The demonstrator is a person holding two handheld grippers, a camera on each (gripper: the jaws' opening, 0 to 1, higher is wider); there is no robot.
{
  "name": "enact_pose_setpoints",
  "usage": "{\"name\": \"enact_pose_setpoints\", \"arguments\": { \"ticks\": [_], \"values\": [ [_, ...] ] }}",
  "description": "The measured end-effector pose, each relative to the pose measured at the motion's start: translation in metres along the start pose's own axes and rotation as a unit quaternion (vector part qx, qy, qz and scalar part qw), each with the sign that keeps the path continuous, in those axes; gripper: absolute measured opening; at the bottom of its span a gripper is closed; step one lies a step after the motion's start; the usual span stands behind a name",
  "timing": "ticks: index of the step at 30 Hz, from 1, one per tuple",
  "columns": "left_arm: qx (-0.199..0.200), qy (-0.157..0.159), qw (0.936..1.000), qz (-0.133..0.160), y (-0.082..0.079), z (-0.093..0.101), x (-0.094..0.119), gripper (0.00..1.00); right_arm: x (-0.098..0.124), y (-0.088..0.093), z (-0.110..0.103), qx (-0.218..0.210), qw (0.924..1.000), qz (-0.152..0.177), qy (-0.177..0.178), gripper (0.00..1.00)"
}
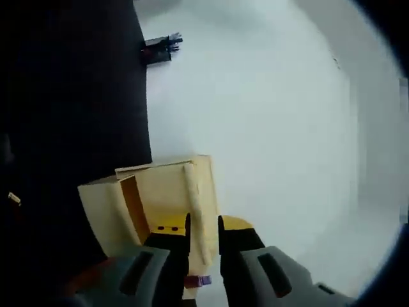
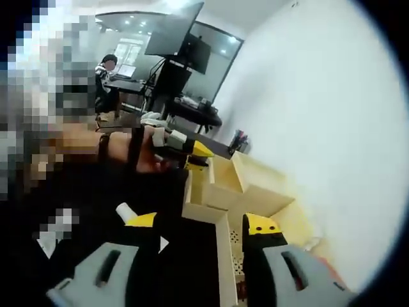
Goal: Open the drawer, pick up the cosmetic bottles from the table one by one, place them into the drawer, release the gripper, close the drawer, and move the gripper away
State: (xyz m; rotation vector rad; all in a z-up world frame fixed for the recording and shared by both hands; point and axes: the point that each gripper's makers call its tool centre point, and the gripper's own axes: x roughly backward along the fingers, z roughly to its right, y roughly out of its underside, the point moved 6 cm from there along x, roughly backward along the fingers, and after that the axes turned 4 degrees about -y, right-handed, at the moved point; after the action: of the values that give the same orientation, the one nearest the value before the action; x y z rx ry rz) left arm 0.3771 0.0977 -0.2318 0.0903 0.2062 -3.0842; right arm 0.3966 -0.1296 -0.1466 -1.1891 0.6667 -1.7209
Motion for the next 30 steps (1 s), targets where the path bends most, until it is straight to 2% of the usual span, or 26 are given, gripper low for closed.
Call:
{"name": "enact_pose_setpoints", "arguments": {
  "ticks": [3, 20, 30],
  "values": [
    [0.011, -0.005, 0.9999, 0.006, -0.001, -0.003, 0.001, 0.13, -0.001, 0.001, -0.002, 0.003, 1.0, -0.004, -0.002, 0.46],
    [0.037, -0.001, 0.9993, 0.01, 0.0, -0.003, 0.002, 0.08, -0.004, 0.005, 0.001, 0.002, 0.9999, -0.015, -0.008, 0.46],
    [0.044, 0.002, 0.999, 0.01, -0.014, -0.007, -0.011, 0.07, -0.004, 0.007, 0.005, 0.001, 0.9998, -0.021, -0.008, 0.46]
  ]
}}
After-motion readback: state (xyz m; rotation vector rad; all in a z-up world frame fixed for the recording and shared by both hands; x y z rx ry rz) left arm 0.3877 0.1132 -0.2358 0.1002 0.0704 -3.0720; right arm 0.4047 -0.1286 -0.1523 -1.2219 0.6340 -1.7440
